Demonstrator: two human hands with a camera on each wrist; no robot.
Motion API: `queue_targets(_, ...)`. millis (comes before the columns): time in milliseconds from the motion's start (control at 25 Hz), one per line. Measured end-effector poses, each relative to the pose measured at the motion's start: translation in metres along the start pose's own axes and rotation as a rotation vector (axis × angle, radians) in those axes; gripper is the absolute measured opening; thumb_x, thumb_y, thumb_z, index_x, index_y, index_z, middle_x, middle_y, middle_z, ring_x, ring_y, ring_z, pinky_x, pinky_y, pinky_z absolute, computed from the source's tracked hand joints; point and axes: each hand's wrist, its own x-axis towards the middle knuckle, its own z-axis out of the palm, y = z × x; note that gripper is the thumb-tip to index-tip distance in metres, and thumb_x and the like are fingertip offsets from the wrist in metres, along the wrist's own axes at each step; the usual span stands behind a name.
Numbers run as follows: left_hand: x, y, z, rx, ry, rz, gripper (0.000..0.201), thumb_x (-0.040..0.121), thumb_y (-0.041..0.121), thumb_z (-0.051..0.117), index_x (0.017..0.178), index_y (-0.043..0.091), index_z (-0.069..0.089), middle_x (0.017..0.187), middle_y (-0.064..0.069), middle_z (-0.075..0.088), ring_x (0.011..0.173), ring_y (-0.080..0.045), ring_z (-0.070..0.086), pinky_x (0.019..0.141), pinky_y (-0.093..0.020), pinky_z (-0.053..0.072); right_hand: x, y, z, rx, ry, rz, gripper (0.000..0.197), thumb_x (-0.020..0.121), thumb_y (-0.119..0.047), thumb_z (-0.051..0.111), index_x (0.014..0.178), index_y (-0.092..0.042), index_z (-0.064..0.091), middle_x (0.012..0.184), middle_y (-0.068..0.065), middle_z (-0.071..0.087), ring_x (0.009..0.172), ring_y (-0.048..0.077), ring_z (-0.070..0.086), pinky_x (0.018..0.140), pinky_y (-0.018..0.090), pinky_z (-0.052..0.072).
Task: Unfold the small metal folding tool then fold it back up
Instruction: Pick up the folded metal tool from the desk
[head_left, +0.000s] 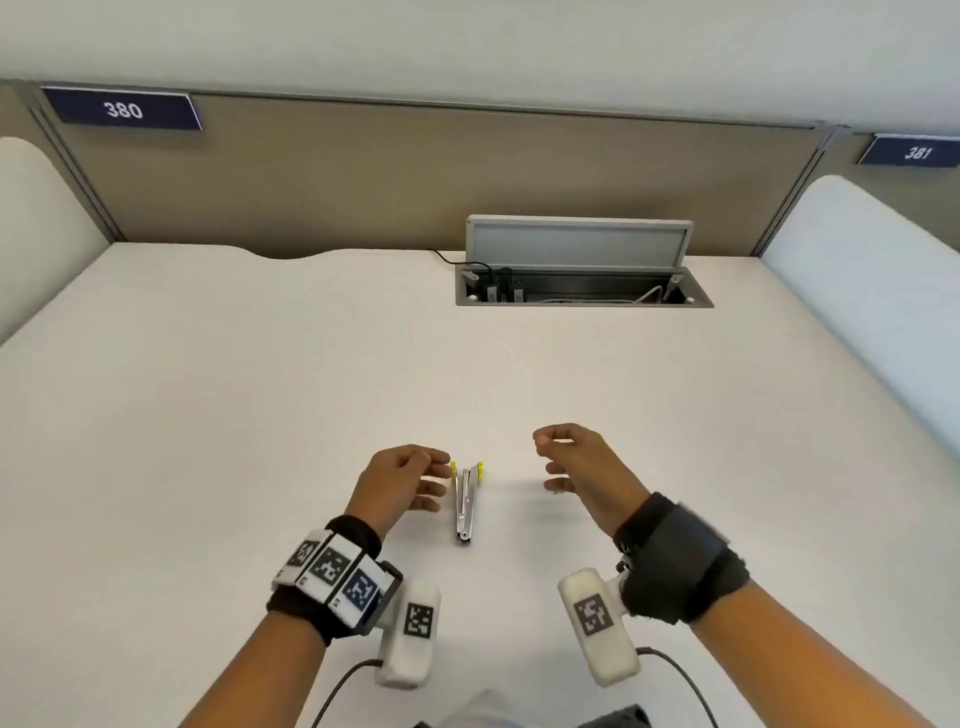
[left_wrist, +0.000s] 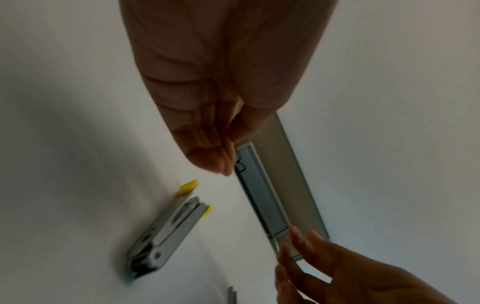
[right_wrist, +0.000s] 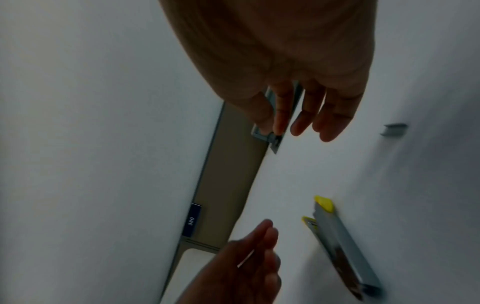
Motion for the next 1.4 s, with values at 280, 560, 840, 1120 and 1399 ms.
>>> queue_targets(280, 0.021, -0.021, 0.011, 0.032, 0.073, -0.087, 0.025, 0.089, 0.006, 0.047, 0.108, 0.003, 0.063, 0.093, -0.013, 0.062, 0.067, -0.024, 0.057, 0.062, -0.031, 0.053, 0.033, 0.033, 0.032, -0.117, 0.056, 0.143, 0.01, 0.09, -0.011, 0.054, 0.099, -0.012, 0.054, 0.097, 0.011, 0.056, 0.065, 0.017, 0.053, 0.073, 0.034, 0.052)
queue_targets(560, 0.025, -0.024, 0.021, -0.058, 0.032, -0.156, 0.038, 0.091, 0.008, 0.051, 0.129, 0.01, 0.049, 0.115, -0.025, 0.057, 0.088, -0.034, 0.064, 0.079, -0.048, 0.057, 0.042, 0.034, 0.053, -0.128, -0.02, 0.153, 0.019, 0.082, 0.004, 0.056, 0.076, -0.013, 0.064, 0.098, 0.021, 0.07, 0.085, 0.03, 0.069, 0.091, 0.043, 0.057)
queue_targets(840, 0.027, -0.027, 0.021, -0.074, 0.067, -0.169, 0.031, 0.089, 0.002, 0.052, 0.119, 0.0, 0.056, 0.105, -0.023, 0.062, 0.084, -0.037, 0.067, 0.078, -0.049, 0.057, 0.039, 0.039, 0.055, -0.084, 0.037, 0.084, 0.017, 0.07, -0.005, 0.079, 0.075, -0.015, 0.067, 0.1, 0.017, 0.073, 0.096, 0.033, 0.071, 0.089, 0.045, 0.057)
queue_targets(1120, 0.022, -0.021, 0.024, 0.017, 0.076, -0.027, 0.019, 0.087, 0.018, 0.06, 0.103, 0.009, 0.066, 0.103, -0.015, 0.068, 0.094, -0.03, 0.067, 0.084, -0.041, 0.057, 0.032, 0.035, 0.054, -0.059, 0.068, 0.004, 0.025, 0.058, -0.02, 0.087, 0.072, -0.017, 0.067, 0.089, 0.016, 0.074, 0.089, 0.034, 0.072, 0.088, 0.048, 0.057)
queue_targets(1399, 0.017, -0.009, 0.024, 0.02, 0.049, 0.061, 0.031, 0.089, 0.03, 0.059, 0.097, 0.001, 0.064, 0.094, -0.016, 0.071, 0.086, -0.028, 0.069, 0.076, -0.032, 0.058, 0.018, 0.022, 0.053, 0.097, 0.024, -0.064, 0.026, 0.077, -0.008, 0.076, 0.099, -0.002, 0.064, 0.091, 0.017, 0.074, 0.077, 0.027, 0.075, 0.086, 0.041, 0.06)
